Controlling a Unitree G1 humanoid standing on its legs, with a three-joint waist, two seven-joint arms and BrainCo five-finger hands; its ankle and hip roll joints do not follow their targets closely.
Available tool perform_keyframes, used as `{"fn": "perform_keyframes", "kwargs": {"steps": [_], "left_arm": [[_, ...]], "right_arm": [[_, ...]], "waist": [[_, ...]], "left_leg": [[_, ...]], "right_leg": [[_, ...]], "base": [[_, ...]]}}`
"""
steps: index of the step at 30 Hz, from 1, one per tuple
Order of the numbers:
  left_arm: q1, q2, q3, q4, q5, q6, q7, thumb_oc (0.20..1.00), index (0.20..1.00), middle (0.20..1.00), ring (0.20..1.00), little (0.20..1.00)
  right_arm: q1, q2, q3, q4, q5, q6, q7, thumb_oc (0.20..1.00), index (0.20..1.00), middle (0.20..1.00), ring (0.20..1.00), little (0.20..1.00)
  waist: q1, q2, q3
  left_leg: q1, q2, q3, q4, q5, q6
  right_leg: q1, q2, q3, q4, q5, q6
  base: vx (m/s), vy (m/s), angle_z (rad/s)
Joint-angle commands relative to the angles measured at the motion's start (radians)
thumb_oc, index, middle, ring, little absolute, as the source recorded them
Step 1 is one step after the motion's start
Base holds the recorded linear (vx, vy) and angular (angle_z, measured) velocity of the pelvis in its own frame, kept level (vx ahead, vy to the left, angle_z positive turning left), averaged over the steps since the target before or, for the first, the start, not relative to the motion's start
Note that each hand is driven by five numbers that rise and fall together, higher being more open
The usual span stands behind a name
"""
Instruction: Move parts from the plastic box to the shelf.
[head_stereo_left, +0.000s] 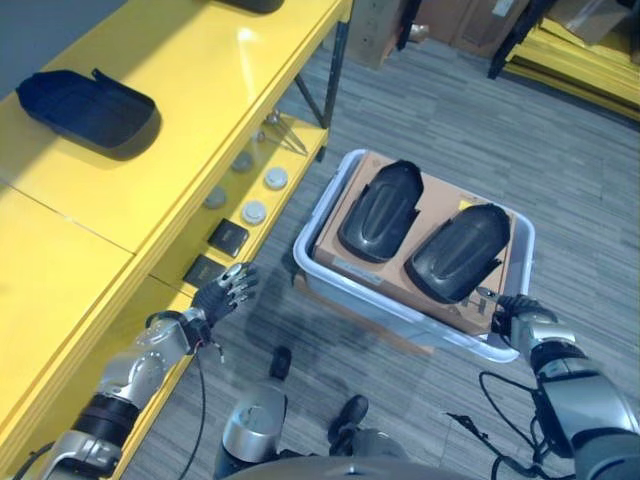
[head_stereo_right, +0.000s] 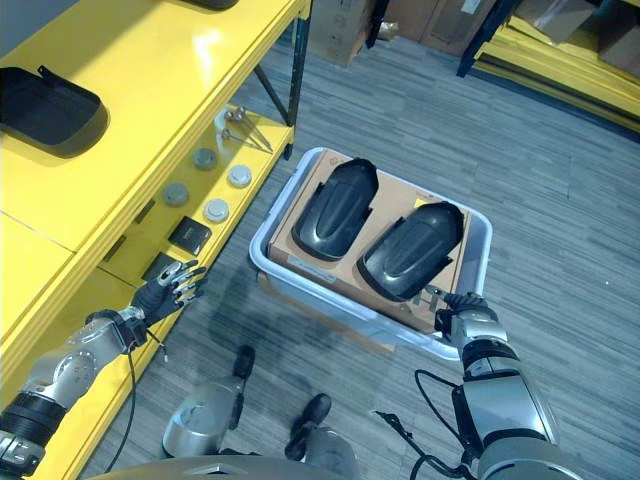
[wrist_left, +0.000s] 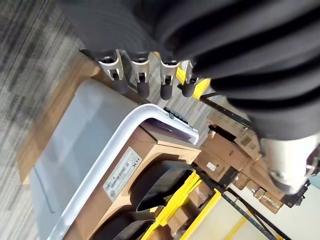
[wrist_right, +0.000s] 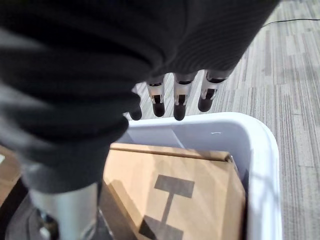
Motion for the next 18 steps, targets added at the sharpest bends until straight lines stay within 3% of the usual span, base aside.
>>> {"fn": "perform_keyframes", "kwargs": {"steps": [1, 7, 18], "left_arm": [[0.026, -0.008, 0.008, -0.031, -0.013, -0.039, -0.017, 1.000, 1.000, 1.000, 1.000, 1.000], [-0.005, -0.013, -0.007, -0.024, -0.047, -0.069, 0.012, 1.000, 1.000, 1.000, 1.000, 1.000], [-0.092, -0.005, -0.048, -0.003, -0.097, -0.147, 0.011, 1.000, 1.000, 1.000, 1.000, 1.000]], "right_arm": [[-0.004, -0.033, 0.039, 0.001, 0.055, -0.088, -0.112, 1.000, 1.000, 1.000, 1.000, 1.000], [-0.076, -0.026, 0.039, -0.074, 0.076, -0.132, -0.240, 1.000, 1.000, 1.000, 1.000, 1.000], [-0.240, -0.059, 0.109, -0.104, 0.125, -0.154, -0.318, 1.000, 1.000, 1.000, 1.000, 1.000]], "waist": [[0.016, 0.024, -0.046], [0.014, 0.042, -0.019], [0.013, 0.061, 0.088]], "left_leg": [[-0.059, 0.023, 0.006, 0.056, -0.070, -0.013], [-0.105, 0.010, -0.001, 0.082, -0.073, -0.011], [-0.248, -0.007, -0.013, 0.167, -0.065, -0.011]], "right_leg": [[-0.036, -0.035, 0.055, 0.058, -0.030, 0.073], [-0.065, -0.043, 0.056, 0.067, -0.032, 0.072], [-0.175, -0.050, 0.048, 0.124, -0.028, 0.063]], "base": [[0.02, 0.052, -0.01], [-0.04, 0.037, 0.00], [-0.11, -0.003, 0.02]]}}
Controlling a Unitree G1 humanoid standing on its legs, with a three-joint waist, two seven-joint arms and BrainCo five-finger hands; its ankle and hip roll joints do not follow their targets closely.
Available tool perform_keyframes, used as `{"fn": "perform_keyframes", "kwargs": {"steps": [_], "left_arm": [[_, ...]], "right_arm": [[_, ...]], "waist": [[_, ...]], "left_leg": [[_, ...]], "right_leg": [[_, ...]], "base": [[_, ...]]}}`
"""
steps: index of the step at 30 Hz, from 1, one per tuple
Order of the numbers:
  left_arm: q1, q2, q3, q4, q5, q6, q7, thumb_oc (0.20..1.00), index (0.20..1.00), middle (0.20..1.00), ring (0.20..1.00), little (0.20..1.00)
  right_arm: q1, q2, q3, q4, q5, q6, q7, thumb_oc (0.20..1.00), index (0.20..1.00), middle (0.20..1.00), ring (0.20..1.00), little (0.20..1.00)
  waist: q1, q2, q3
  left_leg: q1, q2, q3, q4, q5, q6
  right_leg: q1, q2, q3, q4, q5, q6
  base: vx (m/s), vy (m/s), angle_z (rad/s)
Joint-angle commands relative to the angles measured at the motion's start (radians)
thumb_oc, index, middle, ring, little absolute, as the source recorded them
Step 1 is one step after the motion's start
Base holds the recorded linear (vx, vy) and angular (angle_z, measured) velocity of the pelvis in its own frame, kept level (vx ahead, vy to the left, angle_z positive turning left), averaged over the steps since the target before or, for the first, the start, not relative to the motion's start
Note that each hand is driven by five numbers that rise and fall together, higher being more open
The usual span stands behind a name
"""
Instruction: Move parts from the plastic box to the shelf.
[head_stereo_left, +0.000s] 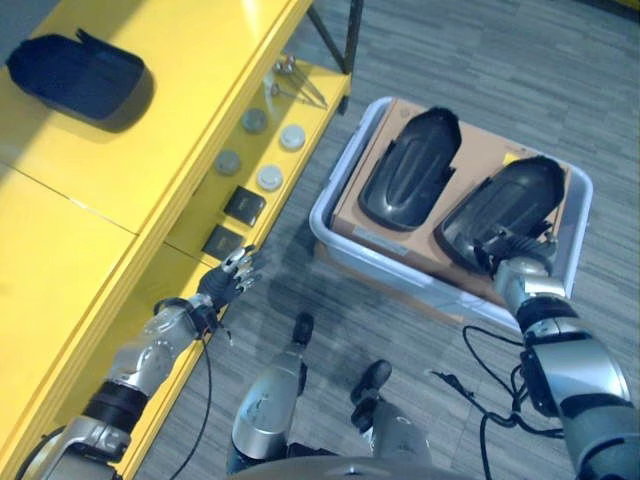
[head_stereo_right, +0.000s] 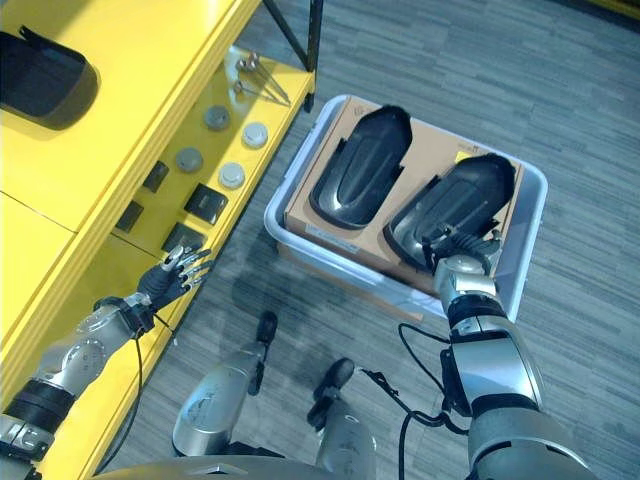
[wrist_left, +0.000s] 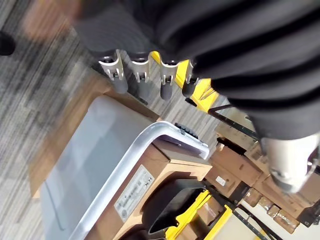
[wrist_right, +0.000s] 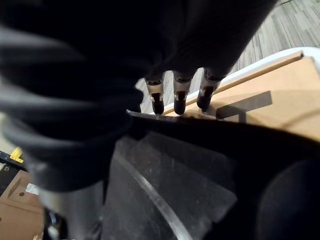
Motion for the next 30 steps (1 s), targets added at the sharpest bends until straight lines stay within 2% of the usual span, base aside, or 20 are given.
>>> {"fn": "perform_keyframes", "kwargs": {"steps": [1, 8, 9, 10, 11, 12, 27, 30], "left_arm": [[-0.015, 0.010, 0.003, -0.026, -0.037, -0.071, -0.009, 1.000, 1.000, 1.000, 1.000, 1.000], [-0.026, 0.005, -0.025, -0.018, -0.045, -0.111, -0.012, 1.000, 1.000, 1.000, 1.000, 1.000], [-0.027, 0.007, -0.026, -0.016, -0.047, -0.114, -0.014, 1.000, 1.000, 1.000, 1.000, 1.000], [-0.028, 0.008, -0.028, -0.015, -0.050, -0.119, -0.015, 1.000, 1.000, 1.000, 1.000, 1.000], [-0.028, 0.009, -0.028, -0.018, -0.052, -0.120, -0.014, 1.000, 1.000, 1.000, 1.000, 1.000], [-0.029, 0.009, -0.027, -0.017, -0.054, -0.120, -0.015, 1.000, 1.000, 1.000, 1.000, 1.000], [-0.041, 0.016, -0.031, -0.021, -0.076, -0.143, -0.021, 1.000, 1.000, 1.000, 1.000, 1.000], [-0.032, 0.012, -0.027, -0.030, -0.068, -0.141, -0.032, 1.000, 1.000, 1.000, 1.000, 1.000]], "right_arm": [[-0.023, -0.063, 0.068, -0.054, 0.029, -0.045, -0.016, 1.000, 1.000, 1.000, 1.000, 1.000], [-0.023, -0.069, 0.080, -0.031, 0.030, -0.048, -0.003, 1.000, 1.000, 1.000, 1.000, 1.000], [-0.021, -0.072, 0.080, -0.027, 0.032, -0.049, 0.000, 0.787, 0.787, 0.787, 0.787, 0.787], [-0.019, -0.076, 0.080, -0.020, 0.030, -0.046, 0.008, 0.539, 0.539, 0.539, 0.539, 0.539], [-0.018, -0.079, 0.080, -0.016, 0.025, -0.044, 0.011, 0.335, 0.335, 0.335, 0.335, 0.335], [-0.018, -0.081, 0.080, -0.012, 0.019, -0.041, 0.015, 0.200, 0.200, 0.200, 0.200, 0.200], [-0.029, -0.110, 0.090, 0.025, 0.004, -0.059, 0.072, 0.200, 0.200, 0.200, 0.200, 0.200], [-0.028, -0.116, 0.097, -0.006, -0.021, -0.094, 0.065, 0.200, 0.200, 0.200, 0.200, 0.200]], "waist": [[0.008, -0.028, 0.014], [0.001, -0.027, 0.046], [0.000, -0.027, 0.048], [-0.001, -0.027, 0.050], [-0.002, -0.027, 0.052], [-0.003, -0.027, 0.054], [-0.014, -0.025, 0.076], [-0.015, -0.027, 0.072]], "left_leg": [[-0.078, -0.019, -0.004, 0.101, -0.083, -0.009], [-0.111, -0.022, 0.004, 0.121, -0.081, -0.007], [-0.113, -0.022, 0.005, 0.123, -0.081, -0.006], [-0.116, -0.022, 0.006, 0.125, -0.082, -0.006], [-0.117, -0.021, 0.007, 0.127, -0.083, -0.006], [-0.120, -0.021, 0.009, 0.129, -0.083, -0.006], [-0.135, -0.017, 0.028, 0.141, -0.085, -0.005], [-0.125, -0.015, 0.033, 0.136, -0.086, -0.004]], "right_leg": [[0.005, -0.039, 0.050, 0.024, -0.012, 0.076], [-0.030, -0.040, 0.051, 0.045, -0.010, 0.073], [-0.033, -0.040, 0.052, 0.046, -0.010, 0.073], [-0.036, -0.041, 0.052, 0.048, -0.011, 0.072], [-0.039, -0.041, 0.052, 0.051, -0.012, 0.072], [-0.041, -0.042, 0.052, 0.054, -0.012, 0.072], [-0.065, -0.044, 0.061, 0.070, -0.012, 0.070], [-0.059, -0.043, 0.060, 0.069, -0.013, 0.069]], "base": [[-0.09, 0.003, -0.02], [-0.05, 0.004, 0.00], [0.00, 0.000, 0.00], [0.00, 0.000, 0.00], [0.00, 0.000, 0.00], [0.00, 0.000, 0.00], [-0.01, 0.002, -0.03], [0.00, 0.000, 0.00]]}}
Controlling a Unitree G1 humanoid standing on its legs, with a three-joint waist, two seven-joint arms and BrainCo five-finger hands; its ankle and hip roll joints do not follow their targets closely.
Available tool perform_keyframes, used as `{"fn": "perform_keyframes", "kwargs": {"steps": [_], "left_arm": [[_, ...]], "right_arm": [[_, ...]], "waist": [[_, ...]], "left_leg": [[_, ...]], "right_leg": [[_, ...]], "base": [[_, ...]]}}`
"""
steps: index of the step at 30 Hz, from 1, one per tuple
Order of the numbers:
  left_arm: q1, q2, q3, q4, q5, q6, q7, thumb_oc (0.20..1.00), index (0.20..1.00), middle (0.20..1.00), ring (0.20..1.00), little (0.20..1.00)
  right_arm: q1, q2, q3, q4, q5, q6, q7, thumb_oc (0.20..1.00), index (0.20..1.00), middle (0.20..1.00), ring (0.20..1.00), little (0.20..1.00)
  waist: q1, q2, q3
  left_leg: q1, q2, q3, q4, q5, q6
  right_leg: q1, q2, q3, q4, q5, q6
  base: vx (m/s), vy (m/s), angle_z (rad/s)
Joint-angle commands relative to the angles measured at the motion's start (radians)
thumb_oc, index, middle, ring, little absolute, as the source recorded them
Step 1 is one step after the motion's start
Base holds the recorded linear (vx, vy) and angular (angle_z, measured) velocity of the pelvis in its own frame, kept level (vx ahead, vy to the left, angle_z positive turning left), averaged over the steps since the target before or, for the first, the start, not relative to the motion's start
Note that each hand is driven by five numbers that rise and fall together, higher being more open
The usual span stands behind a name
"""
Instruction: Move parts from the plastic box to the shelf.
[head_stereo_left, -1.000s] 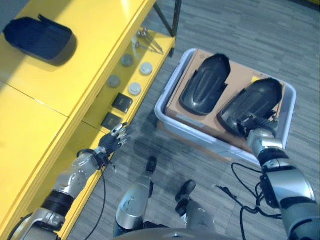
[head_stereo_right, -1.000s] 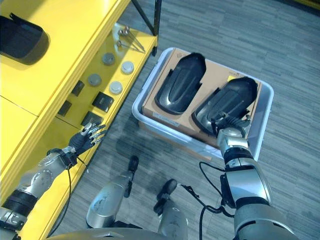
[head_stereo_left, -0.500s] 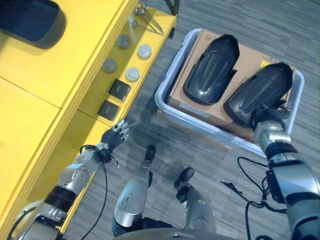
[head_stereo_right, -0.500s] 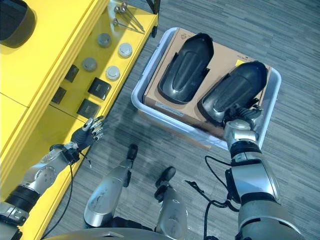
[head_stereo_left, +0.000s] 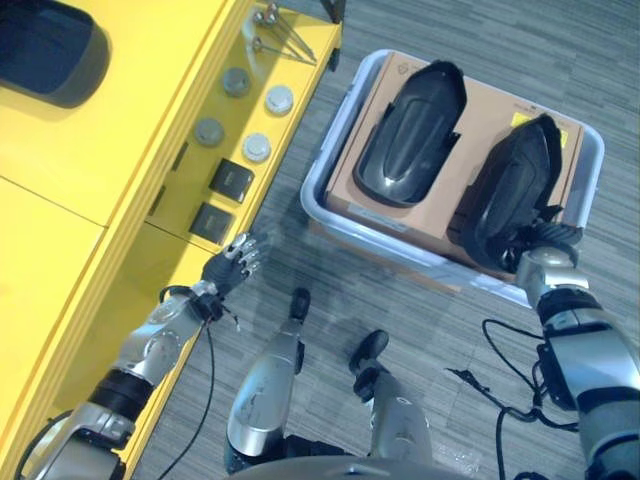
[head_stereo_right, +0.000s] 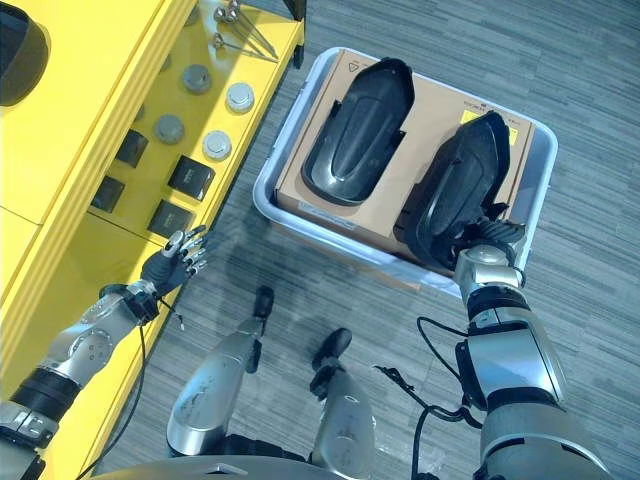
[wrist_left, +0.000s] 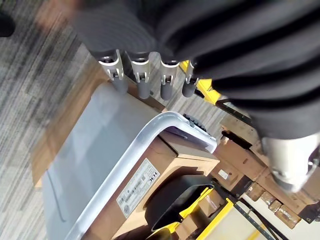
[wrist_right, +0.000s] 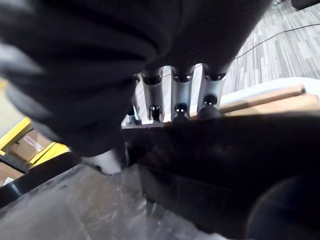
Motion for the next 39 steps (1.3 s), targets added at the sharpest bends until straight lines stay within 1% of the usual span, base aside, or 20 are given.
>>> {"fn": "perform_keyframes", "kwargs": {"steps": [1, 2, 6, 7, 8, 11, 14, 15, 17, 20, 22, 23, 26, 28, 29, 30, 31, 33, 34, 39], "left_arm": [[0.021, 0.004, 0.008, -0.054, -0.020, -0.046, -0.024, 1.000, 1.000, 1.000, 1.000, 1.000], [0.027, 0.005, 0.009, -0.065, -0.016, -0.051, -0.026, 1.000, 1.000, 1.000, 1.000, 1.000], [0.048, 0.010, 0.024, -0.089, -0.019, -0.054, -0.032, 1.000, 1.000, 1.000, 1.000, 1.000], [0.064, 0.014, 0.041, -0.112, -0.015, -0.053, -0.035, 1.000, 1.000, 1.000, 1.000, 1.000], [0.088, 0.017, 0.078, -0.166, -0.004, -0.043, -0.046, 1.000, 1.000, 1.000, 1.000, 1.000], [0.098, 0.024, 0.111, -0.214, 0.013, -0.014, -0.064, 1.000, 1.000, 1.000, 1.000, 1.000], [0.086, 0.018, 0.120, -0.253, 0.042, 0.022, -0.067, 1.000, 1.000, 1.000, 1.000, 1.000], [0.058, -0.003, 0.112, -0.259, 0.029, 0.062, -0.049, 1.000, 1.000, 1.000, 1.000, 1.000], [0.029, -0.025, 0.102, -0.258, 0.031, 0.093, -0.026, 1.000, 1.000, 1.000, 1.000, 1.000], [-0.021, -0.054, 0.072, -0.231, 0.061, 0.108, 0.008, 1.000, 1.000, 1.000, 1.000, 1.000], [-0.077, -0.085, 0.033, -0.181, 0.087, 0.137, 0.044, 1.000, 1.000, 1.000, 1.000, 1.000], [-0.114, -0.115, 0.006, -0.138, 0.090, 0.169, 0.075, 1.000, 1.000, 1.000, 1.000, 1.000], [-0.174, -0.154, -0.037, -0.055, 0.071, 0.193, 0.072, 1.000, 1.000, 1.000, 1.000, 1.000], [-0.247, -0.214, -0.101, 0.022, 0.051, 0.247, 0.079, 1.000, 1.000, 1.000, 1.000, 1.000], [-0.262, -0.228, -0.115, 0.036, 0.047, 0.258, 0.096, 1.000, 1.000, 1.000, 1.000, 1.000], [-0.296, -0.256, -0.152, 0.074, 0.031, 0.264, 0.120, 1.000, 1.000, 1.000, 1.000, 1.000], [-0.305, -0.265, -0.164, 0.089, 0.024, 0.270, 0.124, 1.000, 1.000, 1.000, 1.000, 1.000], [-0.342, -0.323, -0.214, 0.148, 0.009, 0.283, 0.196, 1.000, 1.000, 1.000, 1.000, 1.000], [-0.347, -0.343, -0.228, 0.166, 0.018, 0.277, 0.217, 1.000, 1.000, 1.000, 1.000, 1.000], [-0.364, -0.393, -0.260, 0.228, 0.060, 0.266, 0.237, 1.000, 1.000, 1.000, 1.000, 1.000]], "right_arm": [[-0.004, -0.046, 0.059, -0.065, -0.021, -0.068, 0.003, 0.200, 0.200, 0.200, 0.200, 0.200], [-0.003, -0.051, 0.061, -0.102, -0.032, -0.093, -0.013, 0.200, 0.200, 0.200, 0.200, 0.200], [0.014, -0.063, 0.054, -0.214, -0.067, -0.079, -0.038, 0.200, 0.200, 0.200, 0.200, 0.200], [0.037, -0.071, 0.041, -0.290, -0.101, -0.067, -0.044, 0.200, 0.200, 0.200, 0.200, 0.200], [0.086, -0.082, 0.014, -0.414, -0.168, -0.046, -0.028, 0.200, 0.200, 0.200, 0.200, 0.200], [0.138, -0.085, -0.007, -0.529, -0.214, 0.000, 0.002, 0.200, 0.200, 0.200, 0.200, 0.200], [0.166, -0.076, -0.009, -0.596, -0.270, 0.039, 0.057, 0.200, 0.200, 0.200, 0.200, 0.200], [0.179, -0.057, 0.020, -0.651, -0.305, 0.094, 0.091, 0.200, 0.200, 0.200, 0.200, 0.200], [0.181, -0.035, 0.044, -0.665, -0.326, 0.118, 0.117, 0.200, 0.200, 0.200, 0.200, 0.200], [0.171, -0.005, 0.082, -0.655, -0.359, 0.133, 0.156, 0.200, 0.200, 0.200, 0.200, 0.200], [0.156, 0.026, 0.121, -0.639, -0.375, 0.143, 0.178, 0.200, 0.200, 0.200, 0.200, 0.200], [0.151, 0.050, 0.146, -0.626, -0.373, 0.145, 0.188, 0.200, 0.200, 0.200, 0.200, 0.200], [0.140, 0.075, 0.175, -0.607, -0.395, 0.144, 0.219, 0.200, 0.200, 0.200, 0.200, 0.200], [0.122, 0.115, 0.222, -0.579, -0.401, 0.129, 0.246, 0.200, 0.200, 0.200, 0.200, 0.200], [0.117, 0.127, 0.234, -0.573, -0.403, 0.126, 0.249, 0.200, 0.200, 0.200, 0.200, 0.200], [0.102, 0.151, 0.262, -0.558, -0.402, 0.119, 0.253, 0.200, 0.200, 0.200, 0.200, 0.200], [0.096, 0.158, 0.271, -0.553, -0.400, 0.118, 0.255, 0.200, 0.200, 0.200, 0.200, 0.200], [0.073, 0.199, 0.310, -0.532, -0.401, 0.115, 0.257, 0.200, 0.200, 0.200, 0.200, 0.200], [0.067, 0.212, 0.321, -0.530, -0.399, 0.120, 0.257, 0.200, 0.200, 0.200, 0.200, 0.200], [0.047, 0.243, 0.346, -0.529, -0.396, 0.139, 0.264, 0.200, 0.200, 0.200, 0.200, 0.200]], "waist": [[0.010, -0.008, 0.002], [0.010, -0.009, -0.002], [0.006, -0.016, -0.018], [0.002, -0.022, -0.031], [-0.004, -0.030, -0.060], [-0.011, -0.037, -0.097], [-0.018, -0.040, -0.134], [-0.031, -0.042, -0.175], [-0.043, -0.041, -0.207], [-0.056, -0.038, -0.242], [-0.070, -0.034, -0.268], [-0.082, -0.032, -0.290], [-0.102, -0.028, -0.317], [-0.128, -0.023, -0.348], [-0.133, -0.022, -0.353], [-0.145, -0.020, -0.361], [-0.148, -0.020, -0.364], [-0.163, -0.021, -0.377], [-0.168, -0.022, -0.381], [-0.181, -0.027, -0.394]], "left_leg": [[-0.075, -0.011, 0.010, 0.119, -0.096, -0.014], [-0.066, -0.011, 0.009, 0.114, -0.096, -0.013], [-0.038, -0.010, 0.011, 0.099, -0.099, -0.013], [-0.022, -0.009, 0.013, 0.091, -0.101, -0.013], [0.016, -0.006, 0.018, 0.071, -0.103, -0.014], [0.058, -0.002, 0.023, 0.050, -0.107, -0.017], [0.097, 0.001, 0.026, 0.031, -0.110, -0.020], [0.138, 0.003, 0.030, 0.008, -0.110, -0.023], [0.161, 0.006, 0.033, -0.007, -0.105, -0.025], [0.194, 0.010, 0.038, -0.022, -0.105, -0.028], [0.220, 0.014, 0.042, -0.036, -0.104, -0.032], [0.237, 0.016, 0.047, -0.047, -0.103, -0.034], [0.259, 0.018, 0.051, -0.061, -0.102, -0.036], [0.283, 0.023, 0.063, -0.072, -0.104, -0.040], [0.288, 0.024, 0.065, -0.075, -0.104, -0.041], [0.297, 0.026, 0.070, -0.080, -0.103, -0.042], [0.299, 0.027, 0.071, -0.081, -0.103, -0.042], [0.308, 0.029, 0.076, -0.085, -0.104, -0.044], [0.312, 0.030, 0.077, -0.086, -0.106, -0.045], [0.323, 0.032, 0.085, -0.092, -0.110, -0.046]], "right_leg": [[0.033, -0.020, 0.032, -0.026, 0.020, 0.075], [0.039, -0.020, 0.031, -0.027, 0.019, 0.074], [0.059, -0.018, 0.033, -0.036, 0.017, 0.076], [0.070, -0.017, 0.034, -0.040, 0.016, 0.077], [0.098, -0.014, 0.037, -0.054, 0.013, 0.078], [0.131, -0.013, 0.040, -0.069, 0.009, 0.082], [0.162, -0.010, 0.044, -0.084, 0.005, 0.083], [0.192, -0.009, 0.051, -0.099, 0.002, 0.084], [0.207, -0.008, 0.057, -0.107, 0.002, 0.084], [0.230, -0.007, 0.065, -0.116, -0.001, 0.083], [0.247, -0.006, 0.071, -0.124, -0.002, 0.084], [0.257, -0.006, 0.078, -0.131, -0.001, 0.085], [0.266, -0.004, 0.089, -0.139, 0.000, 0.088], [0.276, -0.001, 0.101, -0.148, 0.003, 0.089], [0.278, 0.000, 0.103, -0.149, 0.003, 0.089], [0.281, 0.002, 0.108, -0.150, 0.004, 0.089], [0.282, 0.002, 0.110, -0.150, 0.004, 0.089], [0.285, 0.004, 0.116, -0.154, 0.006, 0.090], [0.287, 0.005, 0.118, -0.156, 0.006, 0.090], [0.292, 0.005, 0.123, -0.164, 0.007, 0.093]], "base": [[0.00, 0.000, 0.00], [0.00, 0.000, 0.00], [0.00, -0.001, -0.01], [0.07, -0.005, -0.02], [0.08, -0.004, -0.02], [0.07, -0.001, -0.02], [0.09, 0.012, -0.05], [0.16, 0.055, -0.08], [0.15, 0.056, -0.19], [0.10, 0.032, -0.08], [0.10, 0.037, -0.13], [0.12, 0.041, -0.18], [0.09, 0.027, -0.16], [0.09, 0.012, -0.13], [0.09, 0.004, -0.13], [0.04, 0.000, -0.19], [0.04, -0.008, -0.24], [0.03, -0.022, -0.18], [0.02, -0.028, -0.10], [0.01, -0.013, -0.12]]}}
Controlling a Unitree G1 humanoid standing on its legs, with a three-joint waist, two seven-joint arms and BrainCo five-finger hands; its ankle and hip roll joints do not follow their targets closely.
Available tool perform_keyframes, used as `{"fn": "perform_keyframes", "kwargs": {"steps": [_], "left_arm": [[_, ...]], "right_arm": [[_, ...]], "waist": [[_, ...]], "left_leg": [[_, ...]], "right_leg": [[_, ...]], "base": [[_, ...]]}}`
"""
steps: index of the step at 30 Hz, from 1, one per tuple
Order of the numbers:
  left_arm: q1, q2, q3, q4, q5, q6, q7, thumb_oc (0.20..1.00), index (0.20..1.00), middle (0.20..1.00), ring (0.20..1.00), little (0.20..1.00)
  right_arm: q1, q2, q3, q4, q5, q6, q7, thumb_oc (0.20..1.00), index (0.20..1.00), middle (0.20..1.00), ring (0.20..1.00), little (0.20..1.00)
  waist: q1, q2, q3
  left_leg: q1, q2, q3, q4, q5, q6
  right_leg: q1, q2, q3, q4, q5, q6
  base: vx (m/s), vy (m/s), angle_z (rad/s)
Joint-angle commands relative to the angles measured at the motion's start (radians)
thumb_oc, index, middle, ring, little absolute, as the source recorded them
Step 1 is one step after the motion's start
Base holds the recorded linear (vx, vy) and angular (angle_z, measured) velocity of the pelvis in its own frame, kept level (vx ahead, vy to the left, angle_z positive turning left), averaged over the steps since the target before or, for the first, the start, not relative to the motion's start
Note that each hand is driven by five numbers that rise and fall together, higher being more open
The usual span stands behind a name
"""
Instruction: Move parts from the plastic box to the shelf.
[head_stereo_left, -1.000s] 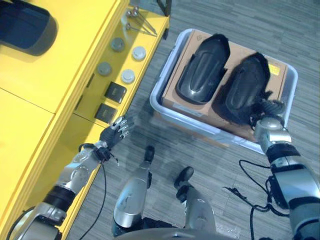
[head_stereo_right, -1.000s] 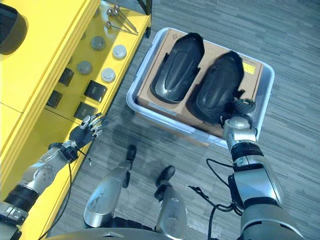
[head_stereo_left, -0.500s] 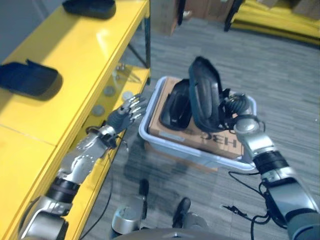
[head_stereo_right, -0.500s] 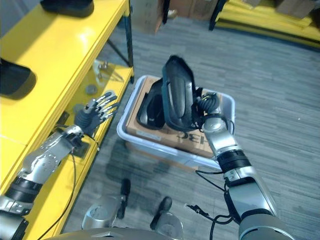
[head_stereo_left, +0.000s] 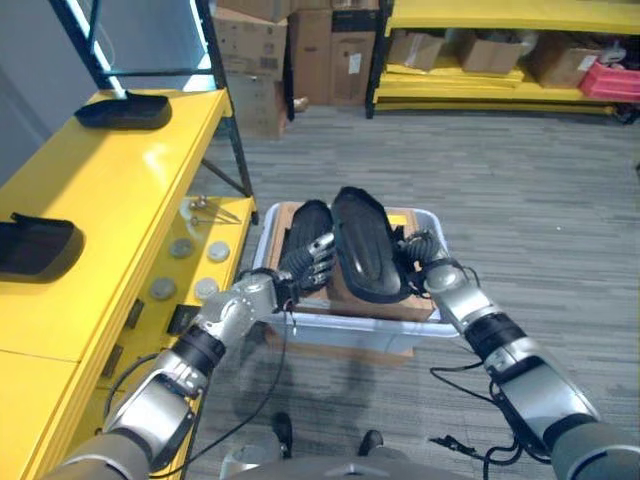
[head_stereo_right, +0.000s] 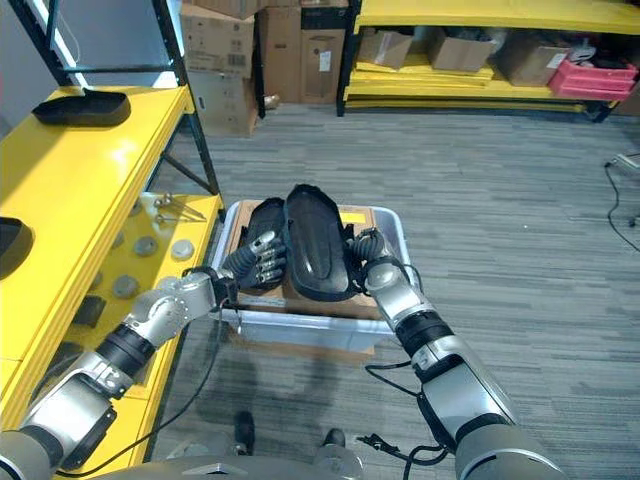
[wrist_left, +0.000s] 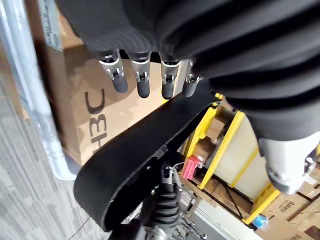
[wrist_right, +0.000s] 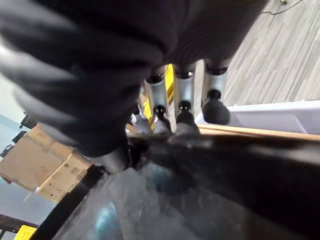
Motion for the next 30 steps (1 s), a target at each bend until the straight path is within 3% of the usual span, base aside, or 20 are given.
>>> {"fn": "perform_keyframes", "kwargs": {"steps": [1, 7, 13, 16, 23, 30], "left_arm": [[-0.072, -0.077, -0.062, 0.034, 0.005, -0.033, -0.004, 1.000, 1.000, 1.000, 1.000, 1.000], [-0.101, -0.145, -0.113, 0.064, 0.006, -0.035, 0.080, 1.000, 1.000, 1.000, 1.000, 1.000], [-0.103, -0.164, -0.121, 0.099, 0.076, -0.037, 0.072, 1.000, 1.000, 1.000, 1.000, 1.000], [-0.109, -0.177, -0.135, 0.115, 0.089, -0.078, 0.117, 1.000, 1.000, 1.000, 1.000, 1.000], [-0.098, -0.112, -0.059, 0.064, 0.134, -0.110, 0.129, 1.000, 1.000, 1.000, 1.000, 1.000], [-0.104, -0.043, 0.017, 0.035, 0.132, -0.074, 0.133, 1.000, 1.000, 1.000, 1.000, 1.000]], "right_arm": [[-0.133, 0.046, 0.040, -0.023, -0.022, -0.062, 0.013, 0.200, 0.200, 0.200, 0.200, 0.200], [-0.139, 0.100, 0.073, 0.009, -0.042, -0.070, 0.038, 0.200, 0.200, 0.200, 0.200, 0.200], [-0.141, 0.125, 0.074, 0.009, -0.049, -0.070, 0.046, 0.200, 0.200, 0.200, 0.200, 0.200], [-0.154, 0.141, 0.086, 0.016, -0.057, -0.067, 0.016, 0.200, 0.200, 0.200, 0.200, 0.200], [-0.153, 0.068, 0.053, -0.024, -0.015, -0.041, -0.016, 0.200, 0.200, 0.200, 0.200, 0.200], [-0.136, 0.007, 0.003, -0.038, -0.004, -0.038, 0.011, 0.200, 0.200, 0.200, 0.200, 0.200]], "waist": [[0.033, -0.018, -0.058], [0.017, -0.022, -0.078], [0.014, -0.024, -0.090], [0.014, -0.023, -0.095], [0.021, -0.019, -0.101], [0.024, -0.018, -0.107]], "left_leg": [[-0.020, 0.022, -0.030, 0.018, -0.046, -0.044], [-0.002, 0.025, -0.022, 0.003, -0.050, -0.045], [0.008, 0.026, -0.018, -0.006, -0.050, -0.045], [0.012, 0.025, -0.021, -0.012, -0.050, -0.046], [0.025, 0.026, -0.019, -0.019, -0.049, -0.050], [0.035, 0.024, -0.020, -0.030, -0.044, -0.049]], "right_leg": [[-0.019, -0.035, 0.013, 0.042, -0.043, 0.076], [-0.012, -0.032, 0.015, 0.031, -0.041, 0.080], [-0.006, -0.031, 0.015, 0.023, -0.040, 0.082], [-0.004, -0.031, 0.014, 0.021, -0.038, 0.084], [0.006, -0.032, 0.009, 0.017, -0.038, 0.086], [0.013, -0.031, 0.003, 0.012, -0.035, 0.086]], "base": [[0.00, 0.000, 0.00], [0.00, 0.000, 0.00], [0.00, -0.005, -0.03], [0.00, -0.001, -0.01], [0.00, 0.000, 0.00], [0.00, 0.000, 0.00]]}}
